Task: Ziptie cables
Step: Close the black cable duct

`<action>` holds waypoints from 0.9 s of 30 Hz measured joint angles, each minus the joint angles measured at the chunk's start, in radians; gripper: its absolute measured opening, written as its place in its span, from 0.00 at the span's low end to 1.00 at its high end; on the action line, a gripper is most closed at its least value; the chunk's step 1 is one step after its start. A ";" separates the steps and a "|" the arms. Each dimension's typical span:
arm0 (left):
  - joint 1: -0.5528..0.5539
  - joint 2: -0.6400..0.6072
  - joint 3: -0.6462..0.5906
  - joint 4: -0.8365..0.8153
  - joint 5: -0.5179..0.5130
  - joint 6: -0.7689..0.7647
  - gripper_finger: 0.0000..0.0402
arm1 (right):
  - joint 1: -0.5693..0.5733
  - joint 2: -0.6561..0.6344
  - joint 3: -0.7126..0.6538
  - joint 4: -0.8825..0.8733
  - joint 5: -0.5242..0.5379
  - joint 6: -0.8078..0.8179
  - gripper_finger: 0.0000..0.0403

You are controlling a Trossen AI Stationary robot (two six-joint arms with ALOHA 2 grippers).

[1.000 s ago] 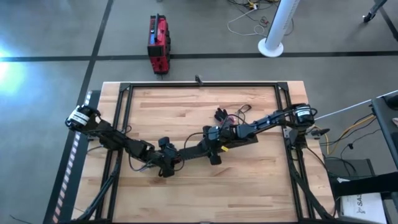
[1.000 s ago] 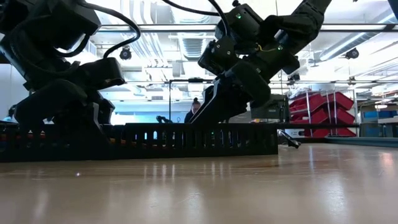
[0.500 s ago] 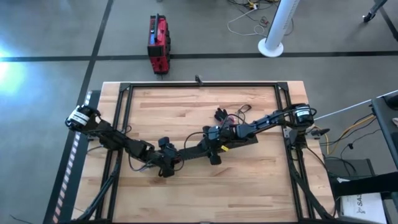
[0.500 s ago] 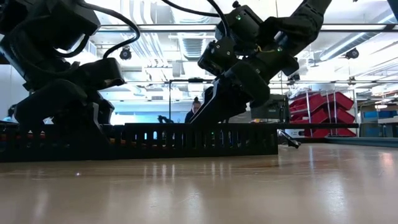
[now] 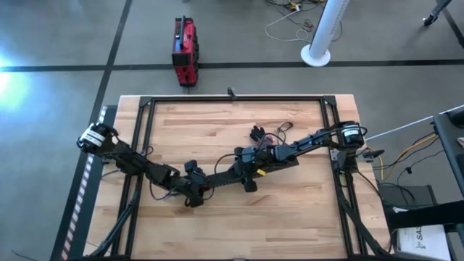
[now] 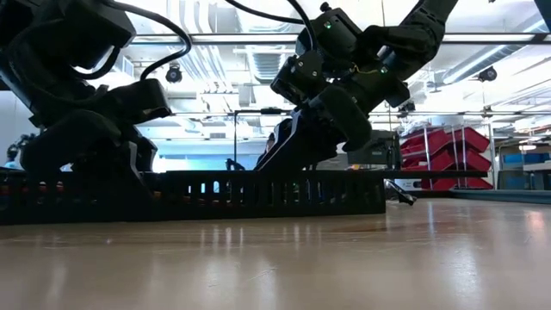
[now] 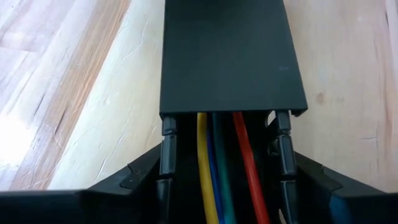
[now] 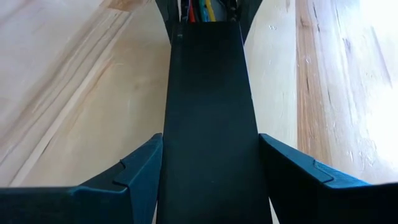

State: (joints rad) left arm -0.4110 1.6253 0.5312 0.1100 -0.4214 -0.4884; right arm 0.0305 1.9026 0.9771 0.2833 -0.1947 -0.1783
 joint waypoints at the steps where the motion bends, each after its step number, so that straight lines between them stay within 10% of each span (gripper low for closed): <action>1: 0.000 0.000 0.000 0.001 0.000 0.000 0.55 | 0.001 0.000 0.000 -0.001 -0.001 0.000 0.54; 27: 0.095 0.005 0.026 0.222 -0.003 0.171 0.55 | 0.011 0.007 0.027 0.043 0.061 0.031 0.54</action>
State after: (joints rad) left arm -0.3162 1.6302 0.5574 0.3317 -0.4244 -0.3173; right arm 0.0410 1.9095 1.0046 0.3261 -0.1333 -0.1470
